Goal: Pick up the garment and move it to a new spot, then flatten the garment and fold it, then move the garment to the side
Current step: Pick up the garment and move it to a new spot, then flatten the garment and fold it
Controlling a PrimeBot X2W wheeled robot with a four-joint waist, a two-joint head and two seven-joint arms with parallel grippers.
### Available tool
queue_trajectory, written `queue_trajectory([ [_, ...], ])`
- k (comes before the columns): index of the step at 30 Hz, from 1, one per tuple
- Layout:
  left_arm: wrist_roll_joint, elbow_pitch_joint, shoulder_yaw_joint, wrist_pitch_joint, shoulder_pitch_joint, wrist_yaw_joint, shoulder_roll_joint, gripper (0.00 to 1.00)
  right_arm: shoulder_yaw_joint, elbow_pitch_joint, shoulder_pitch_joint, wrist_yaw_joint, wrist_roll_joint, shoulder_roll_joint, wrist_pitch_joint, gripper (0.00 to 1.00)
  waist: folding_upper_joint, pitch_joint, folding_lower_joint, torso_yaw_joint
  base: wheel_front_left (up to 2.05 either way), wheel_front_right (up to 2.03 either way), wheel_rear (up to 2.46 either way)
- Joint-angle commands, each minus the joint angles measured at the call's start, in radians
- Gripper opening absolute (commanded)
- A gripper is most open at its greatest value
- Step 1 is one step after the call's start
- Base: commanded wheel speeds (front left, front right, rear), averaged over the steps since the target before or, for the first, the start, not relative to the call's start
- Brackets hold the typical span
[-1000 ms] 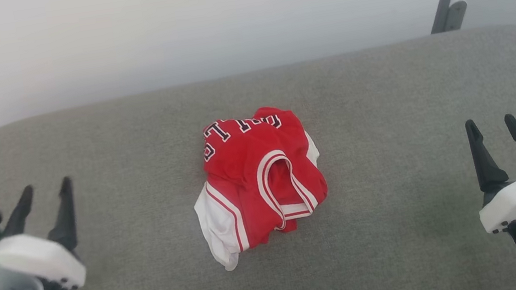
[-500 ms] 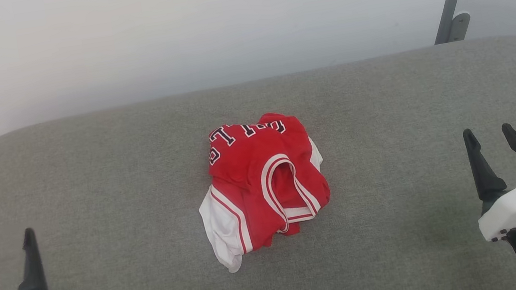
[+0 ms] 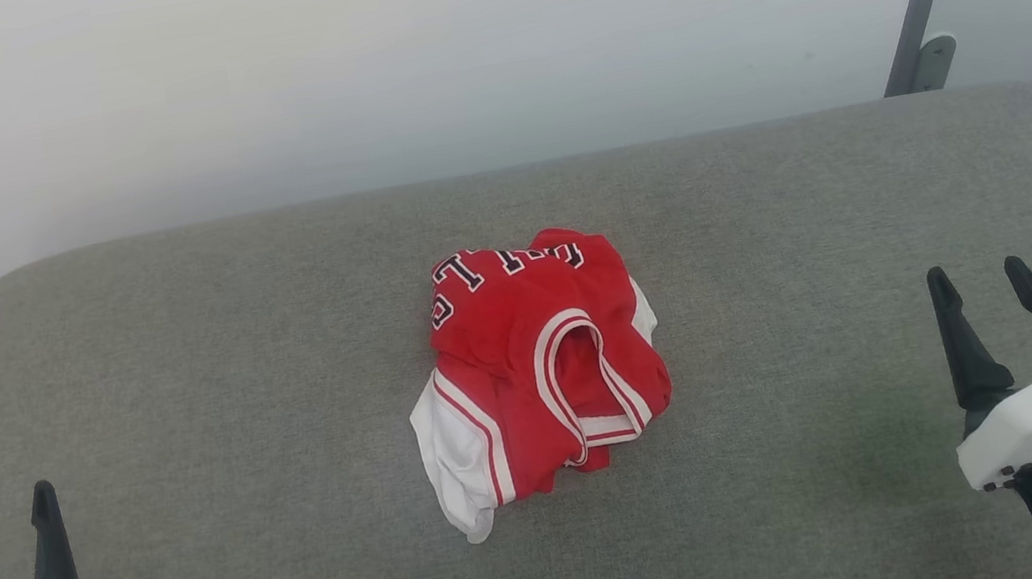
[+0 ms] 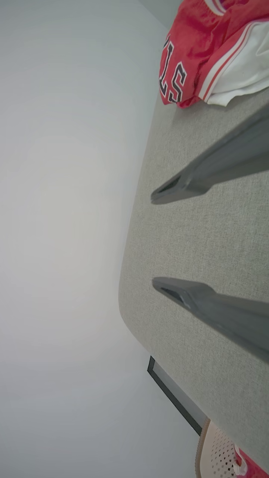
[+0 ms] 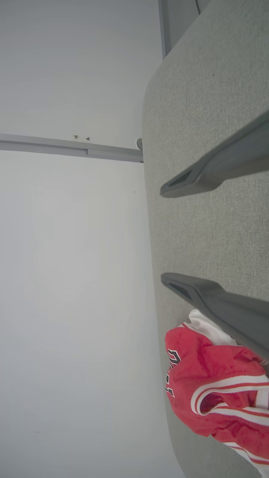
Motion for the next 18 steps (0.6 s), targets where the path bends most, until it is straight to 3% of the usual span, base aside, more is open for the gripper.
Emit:
queue_trajectory([
  [1, -0.006, -0.005, -0.001, -0.004, 0.003, -0.001, 0.001, 1.0, 0.003, -0.002, 0.006, 0.0, -0.003, 0.004, 0.003, 1.0, -0.0001, 0.0, 0.0, 0.0, 0.0, 0.0, 0.0],
  [10, -0.012, -0.024, -0.008, 0.011, 0.006, 0.004, 0.0, 1.0, 0.01, -0.007, 0.01, 0.0, -0.002, 0.003, 0.004, 1.0, -0.0001, 0.004, 0.0, -0.002, 0.0, 0.0, 0.0],
  [18, -0.052, -0.092, -0.063, 0.12, -0.05, -0.032, -0.002, 1.0, 0.017, -0.01, -0.009, 0.0, -0.003, -0.005, 0.005, 1.0, -0.0001, 0.019, 0.0, -0.015, 0.0, 0.0, 0.0],
])
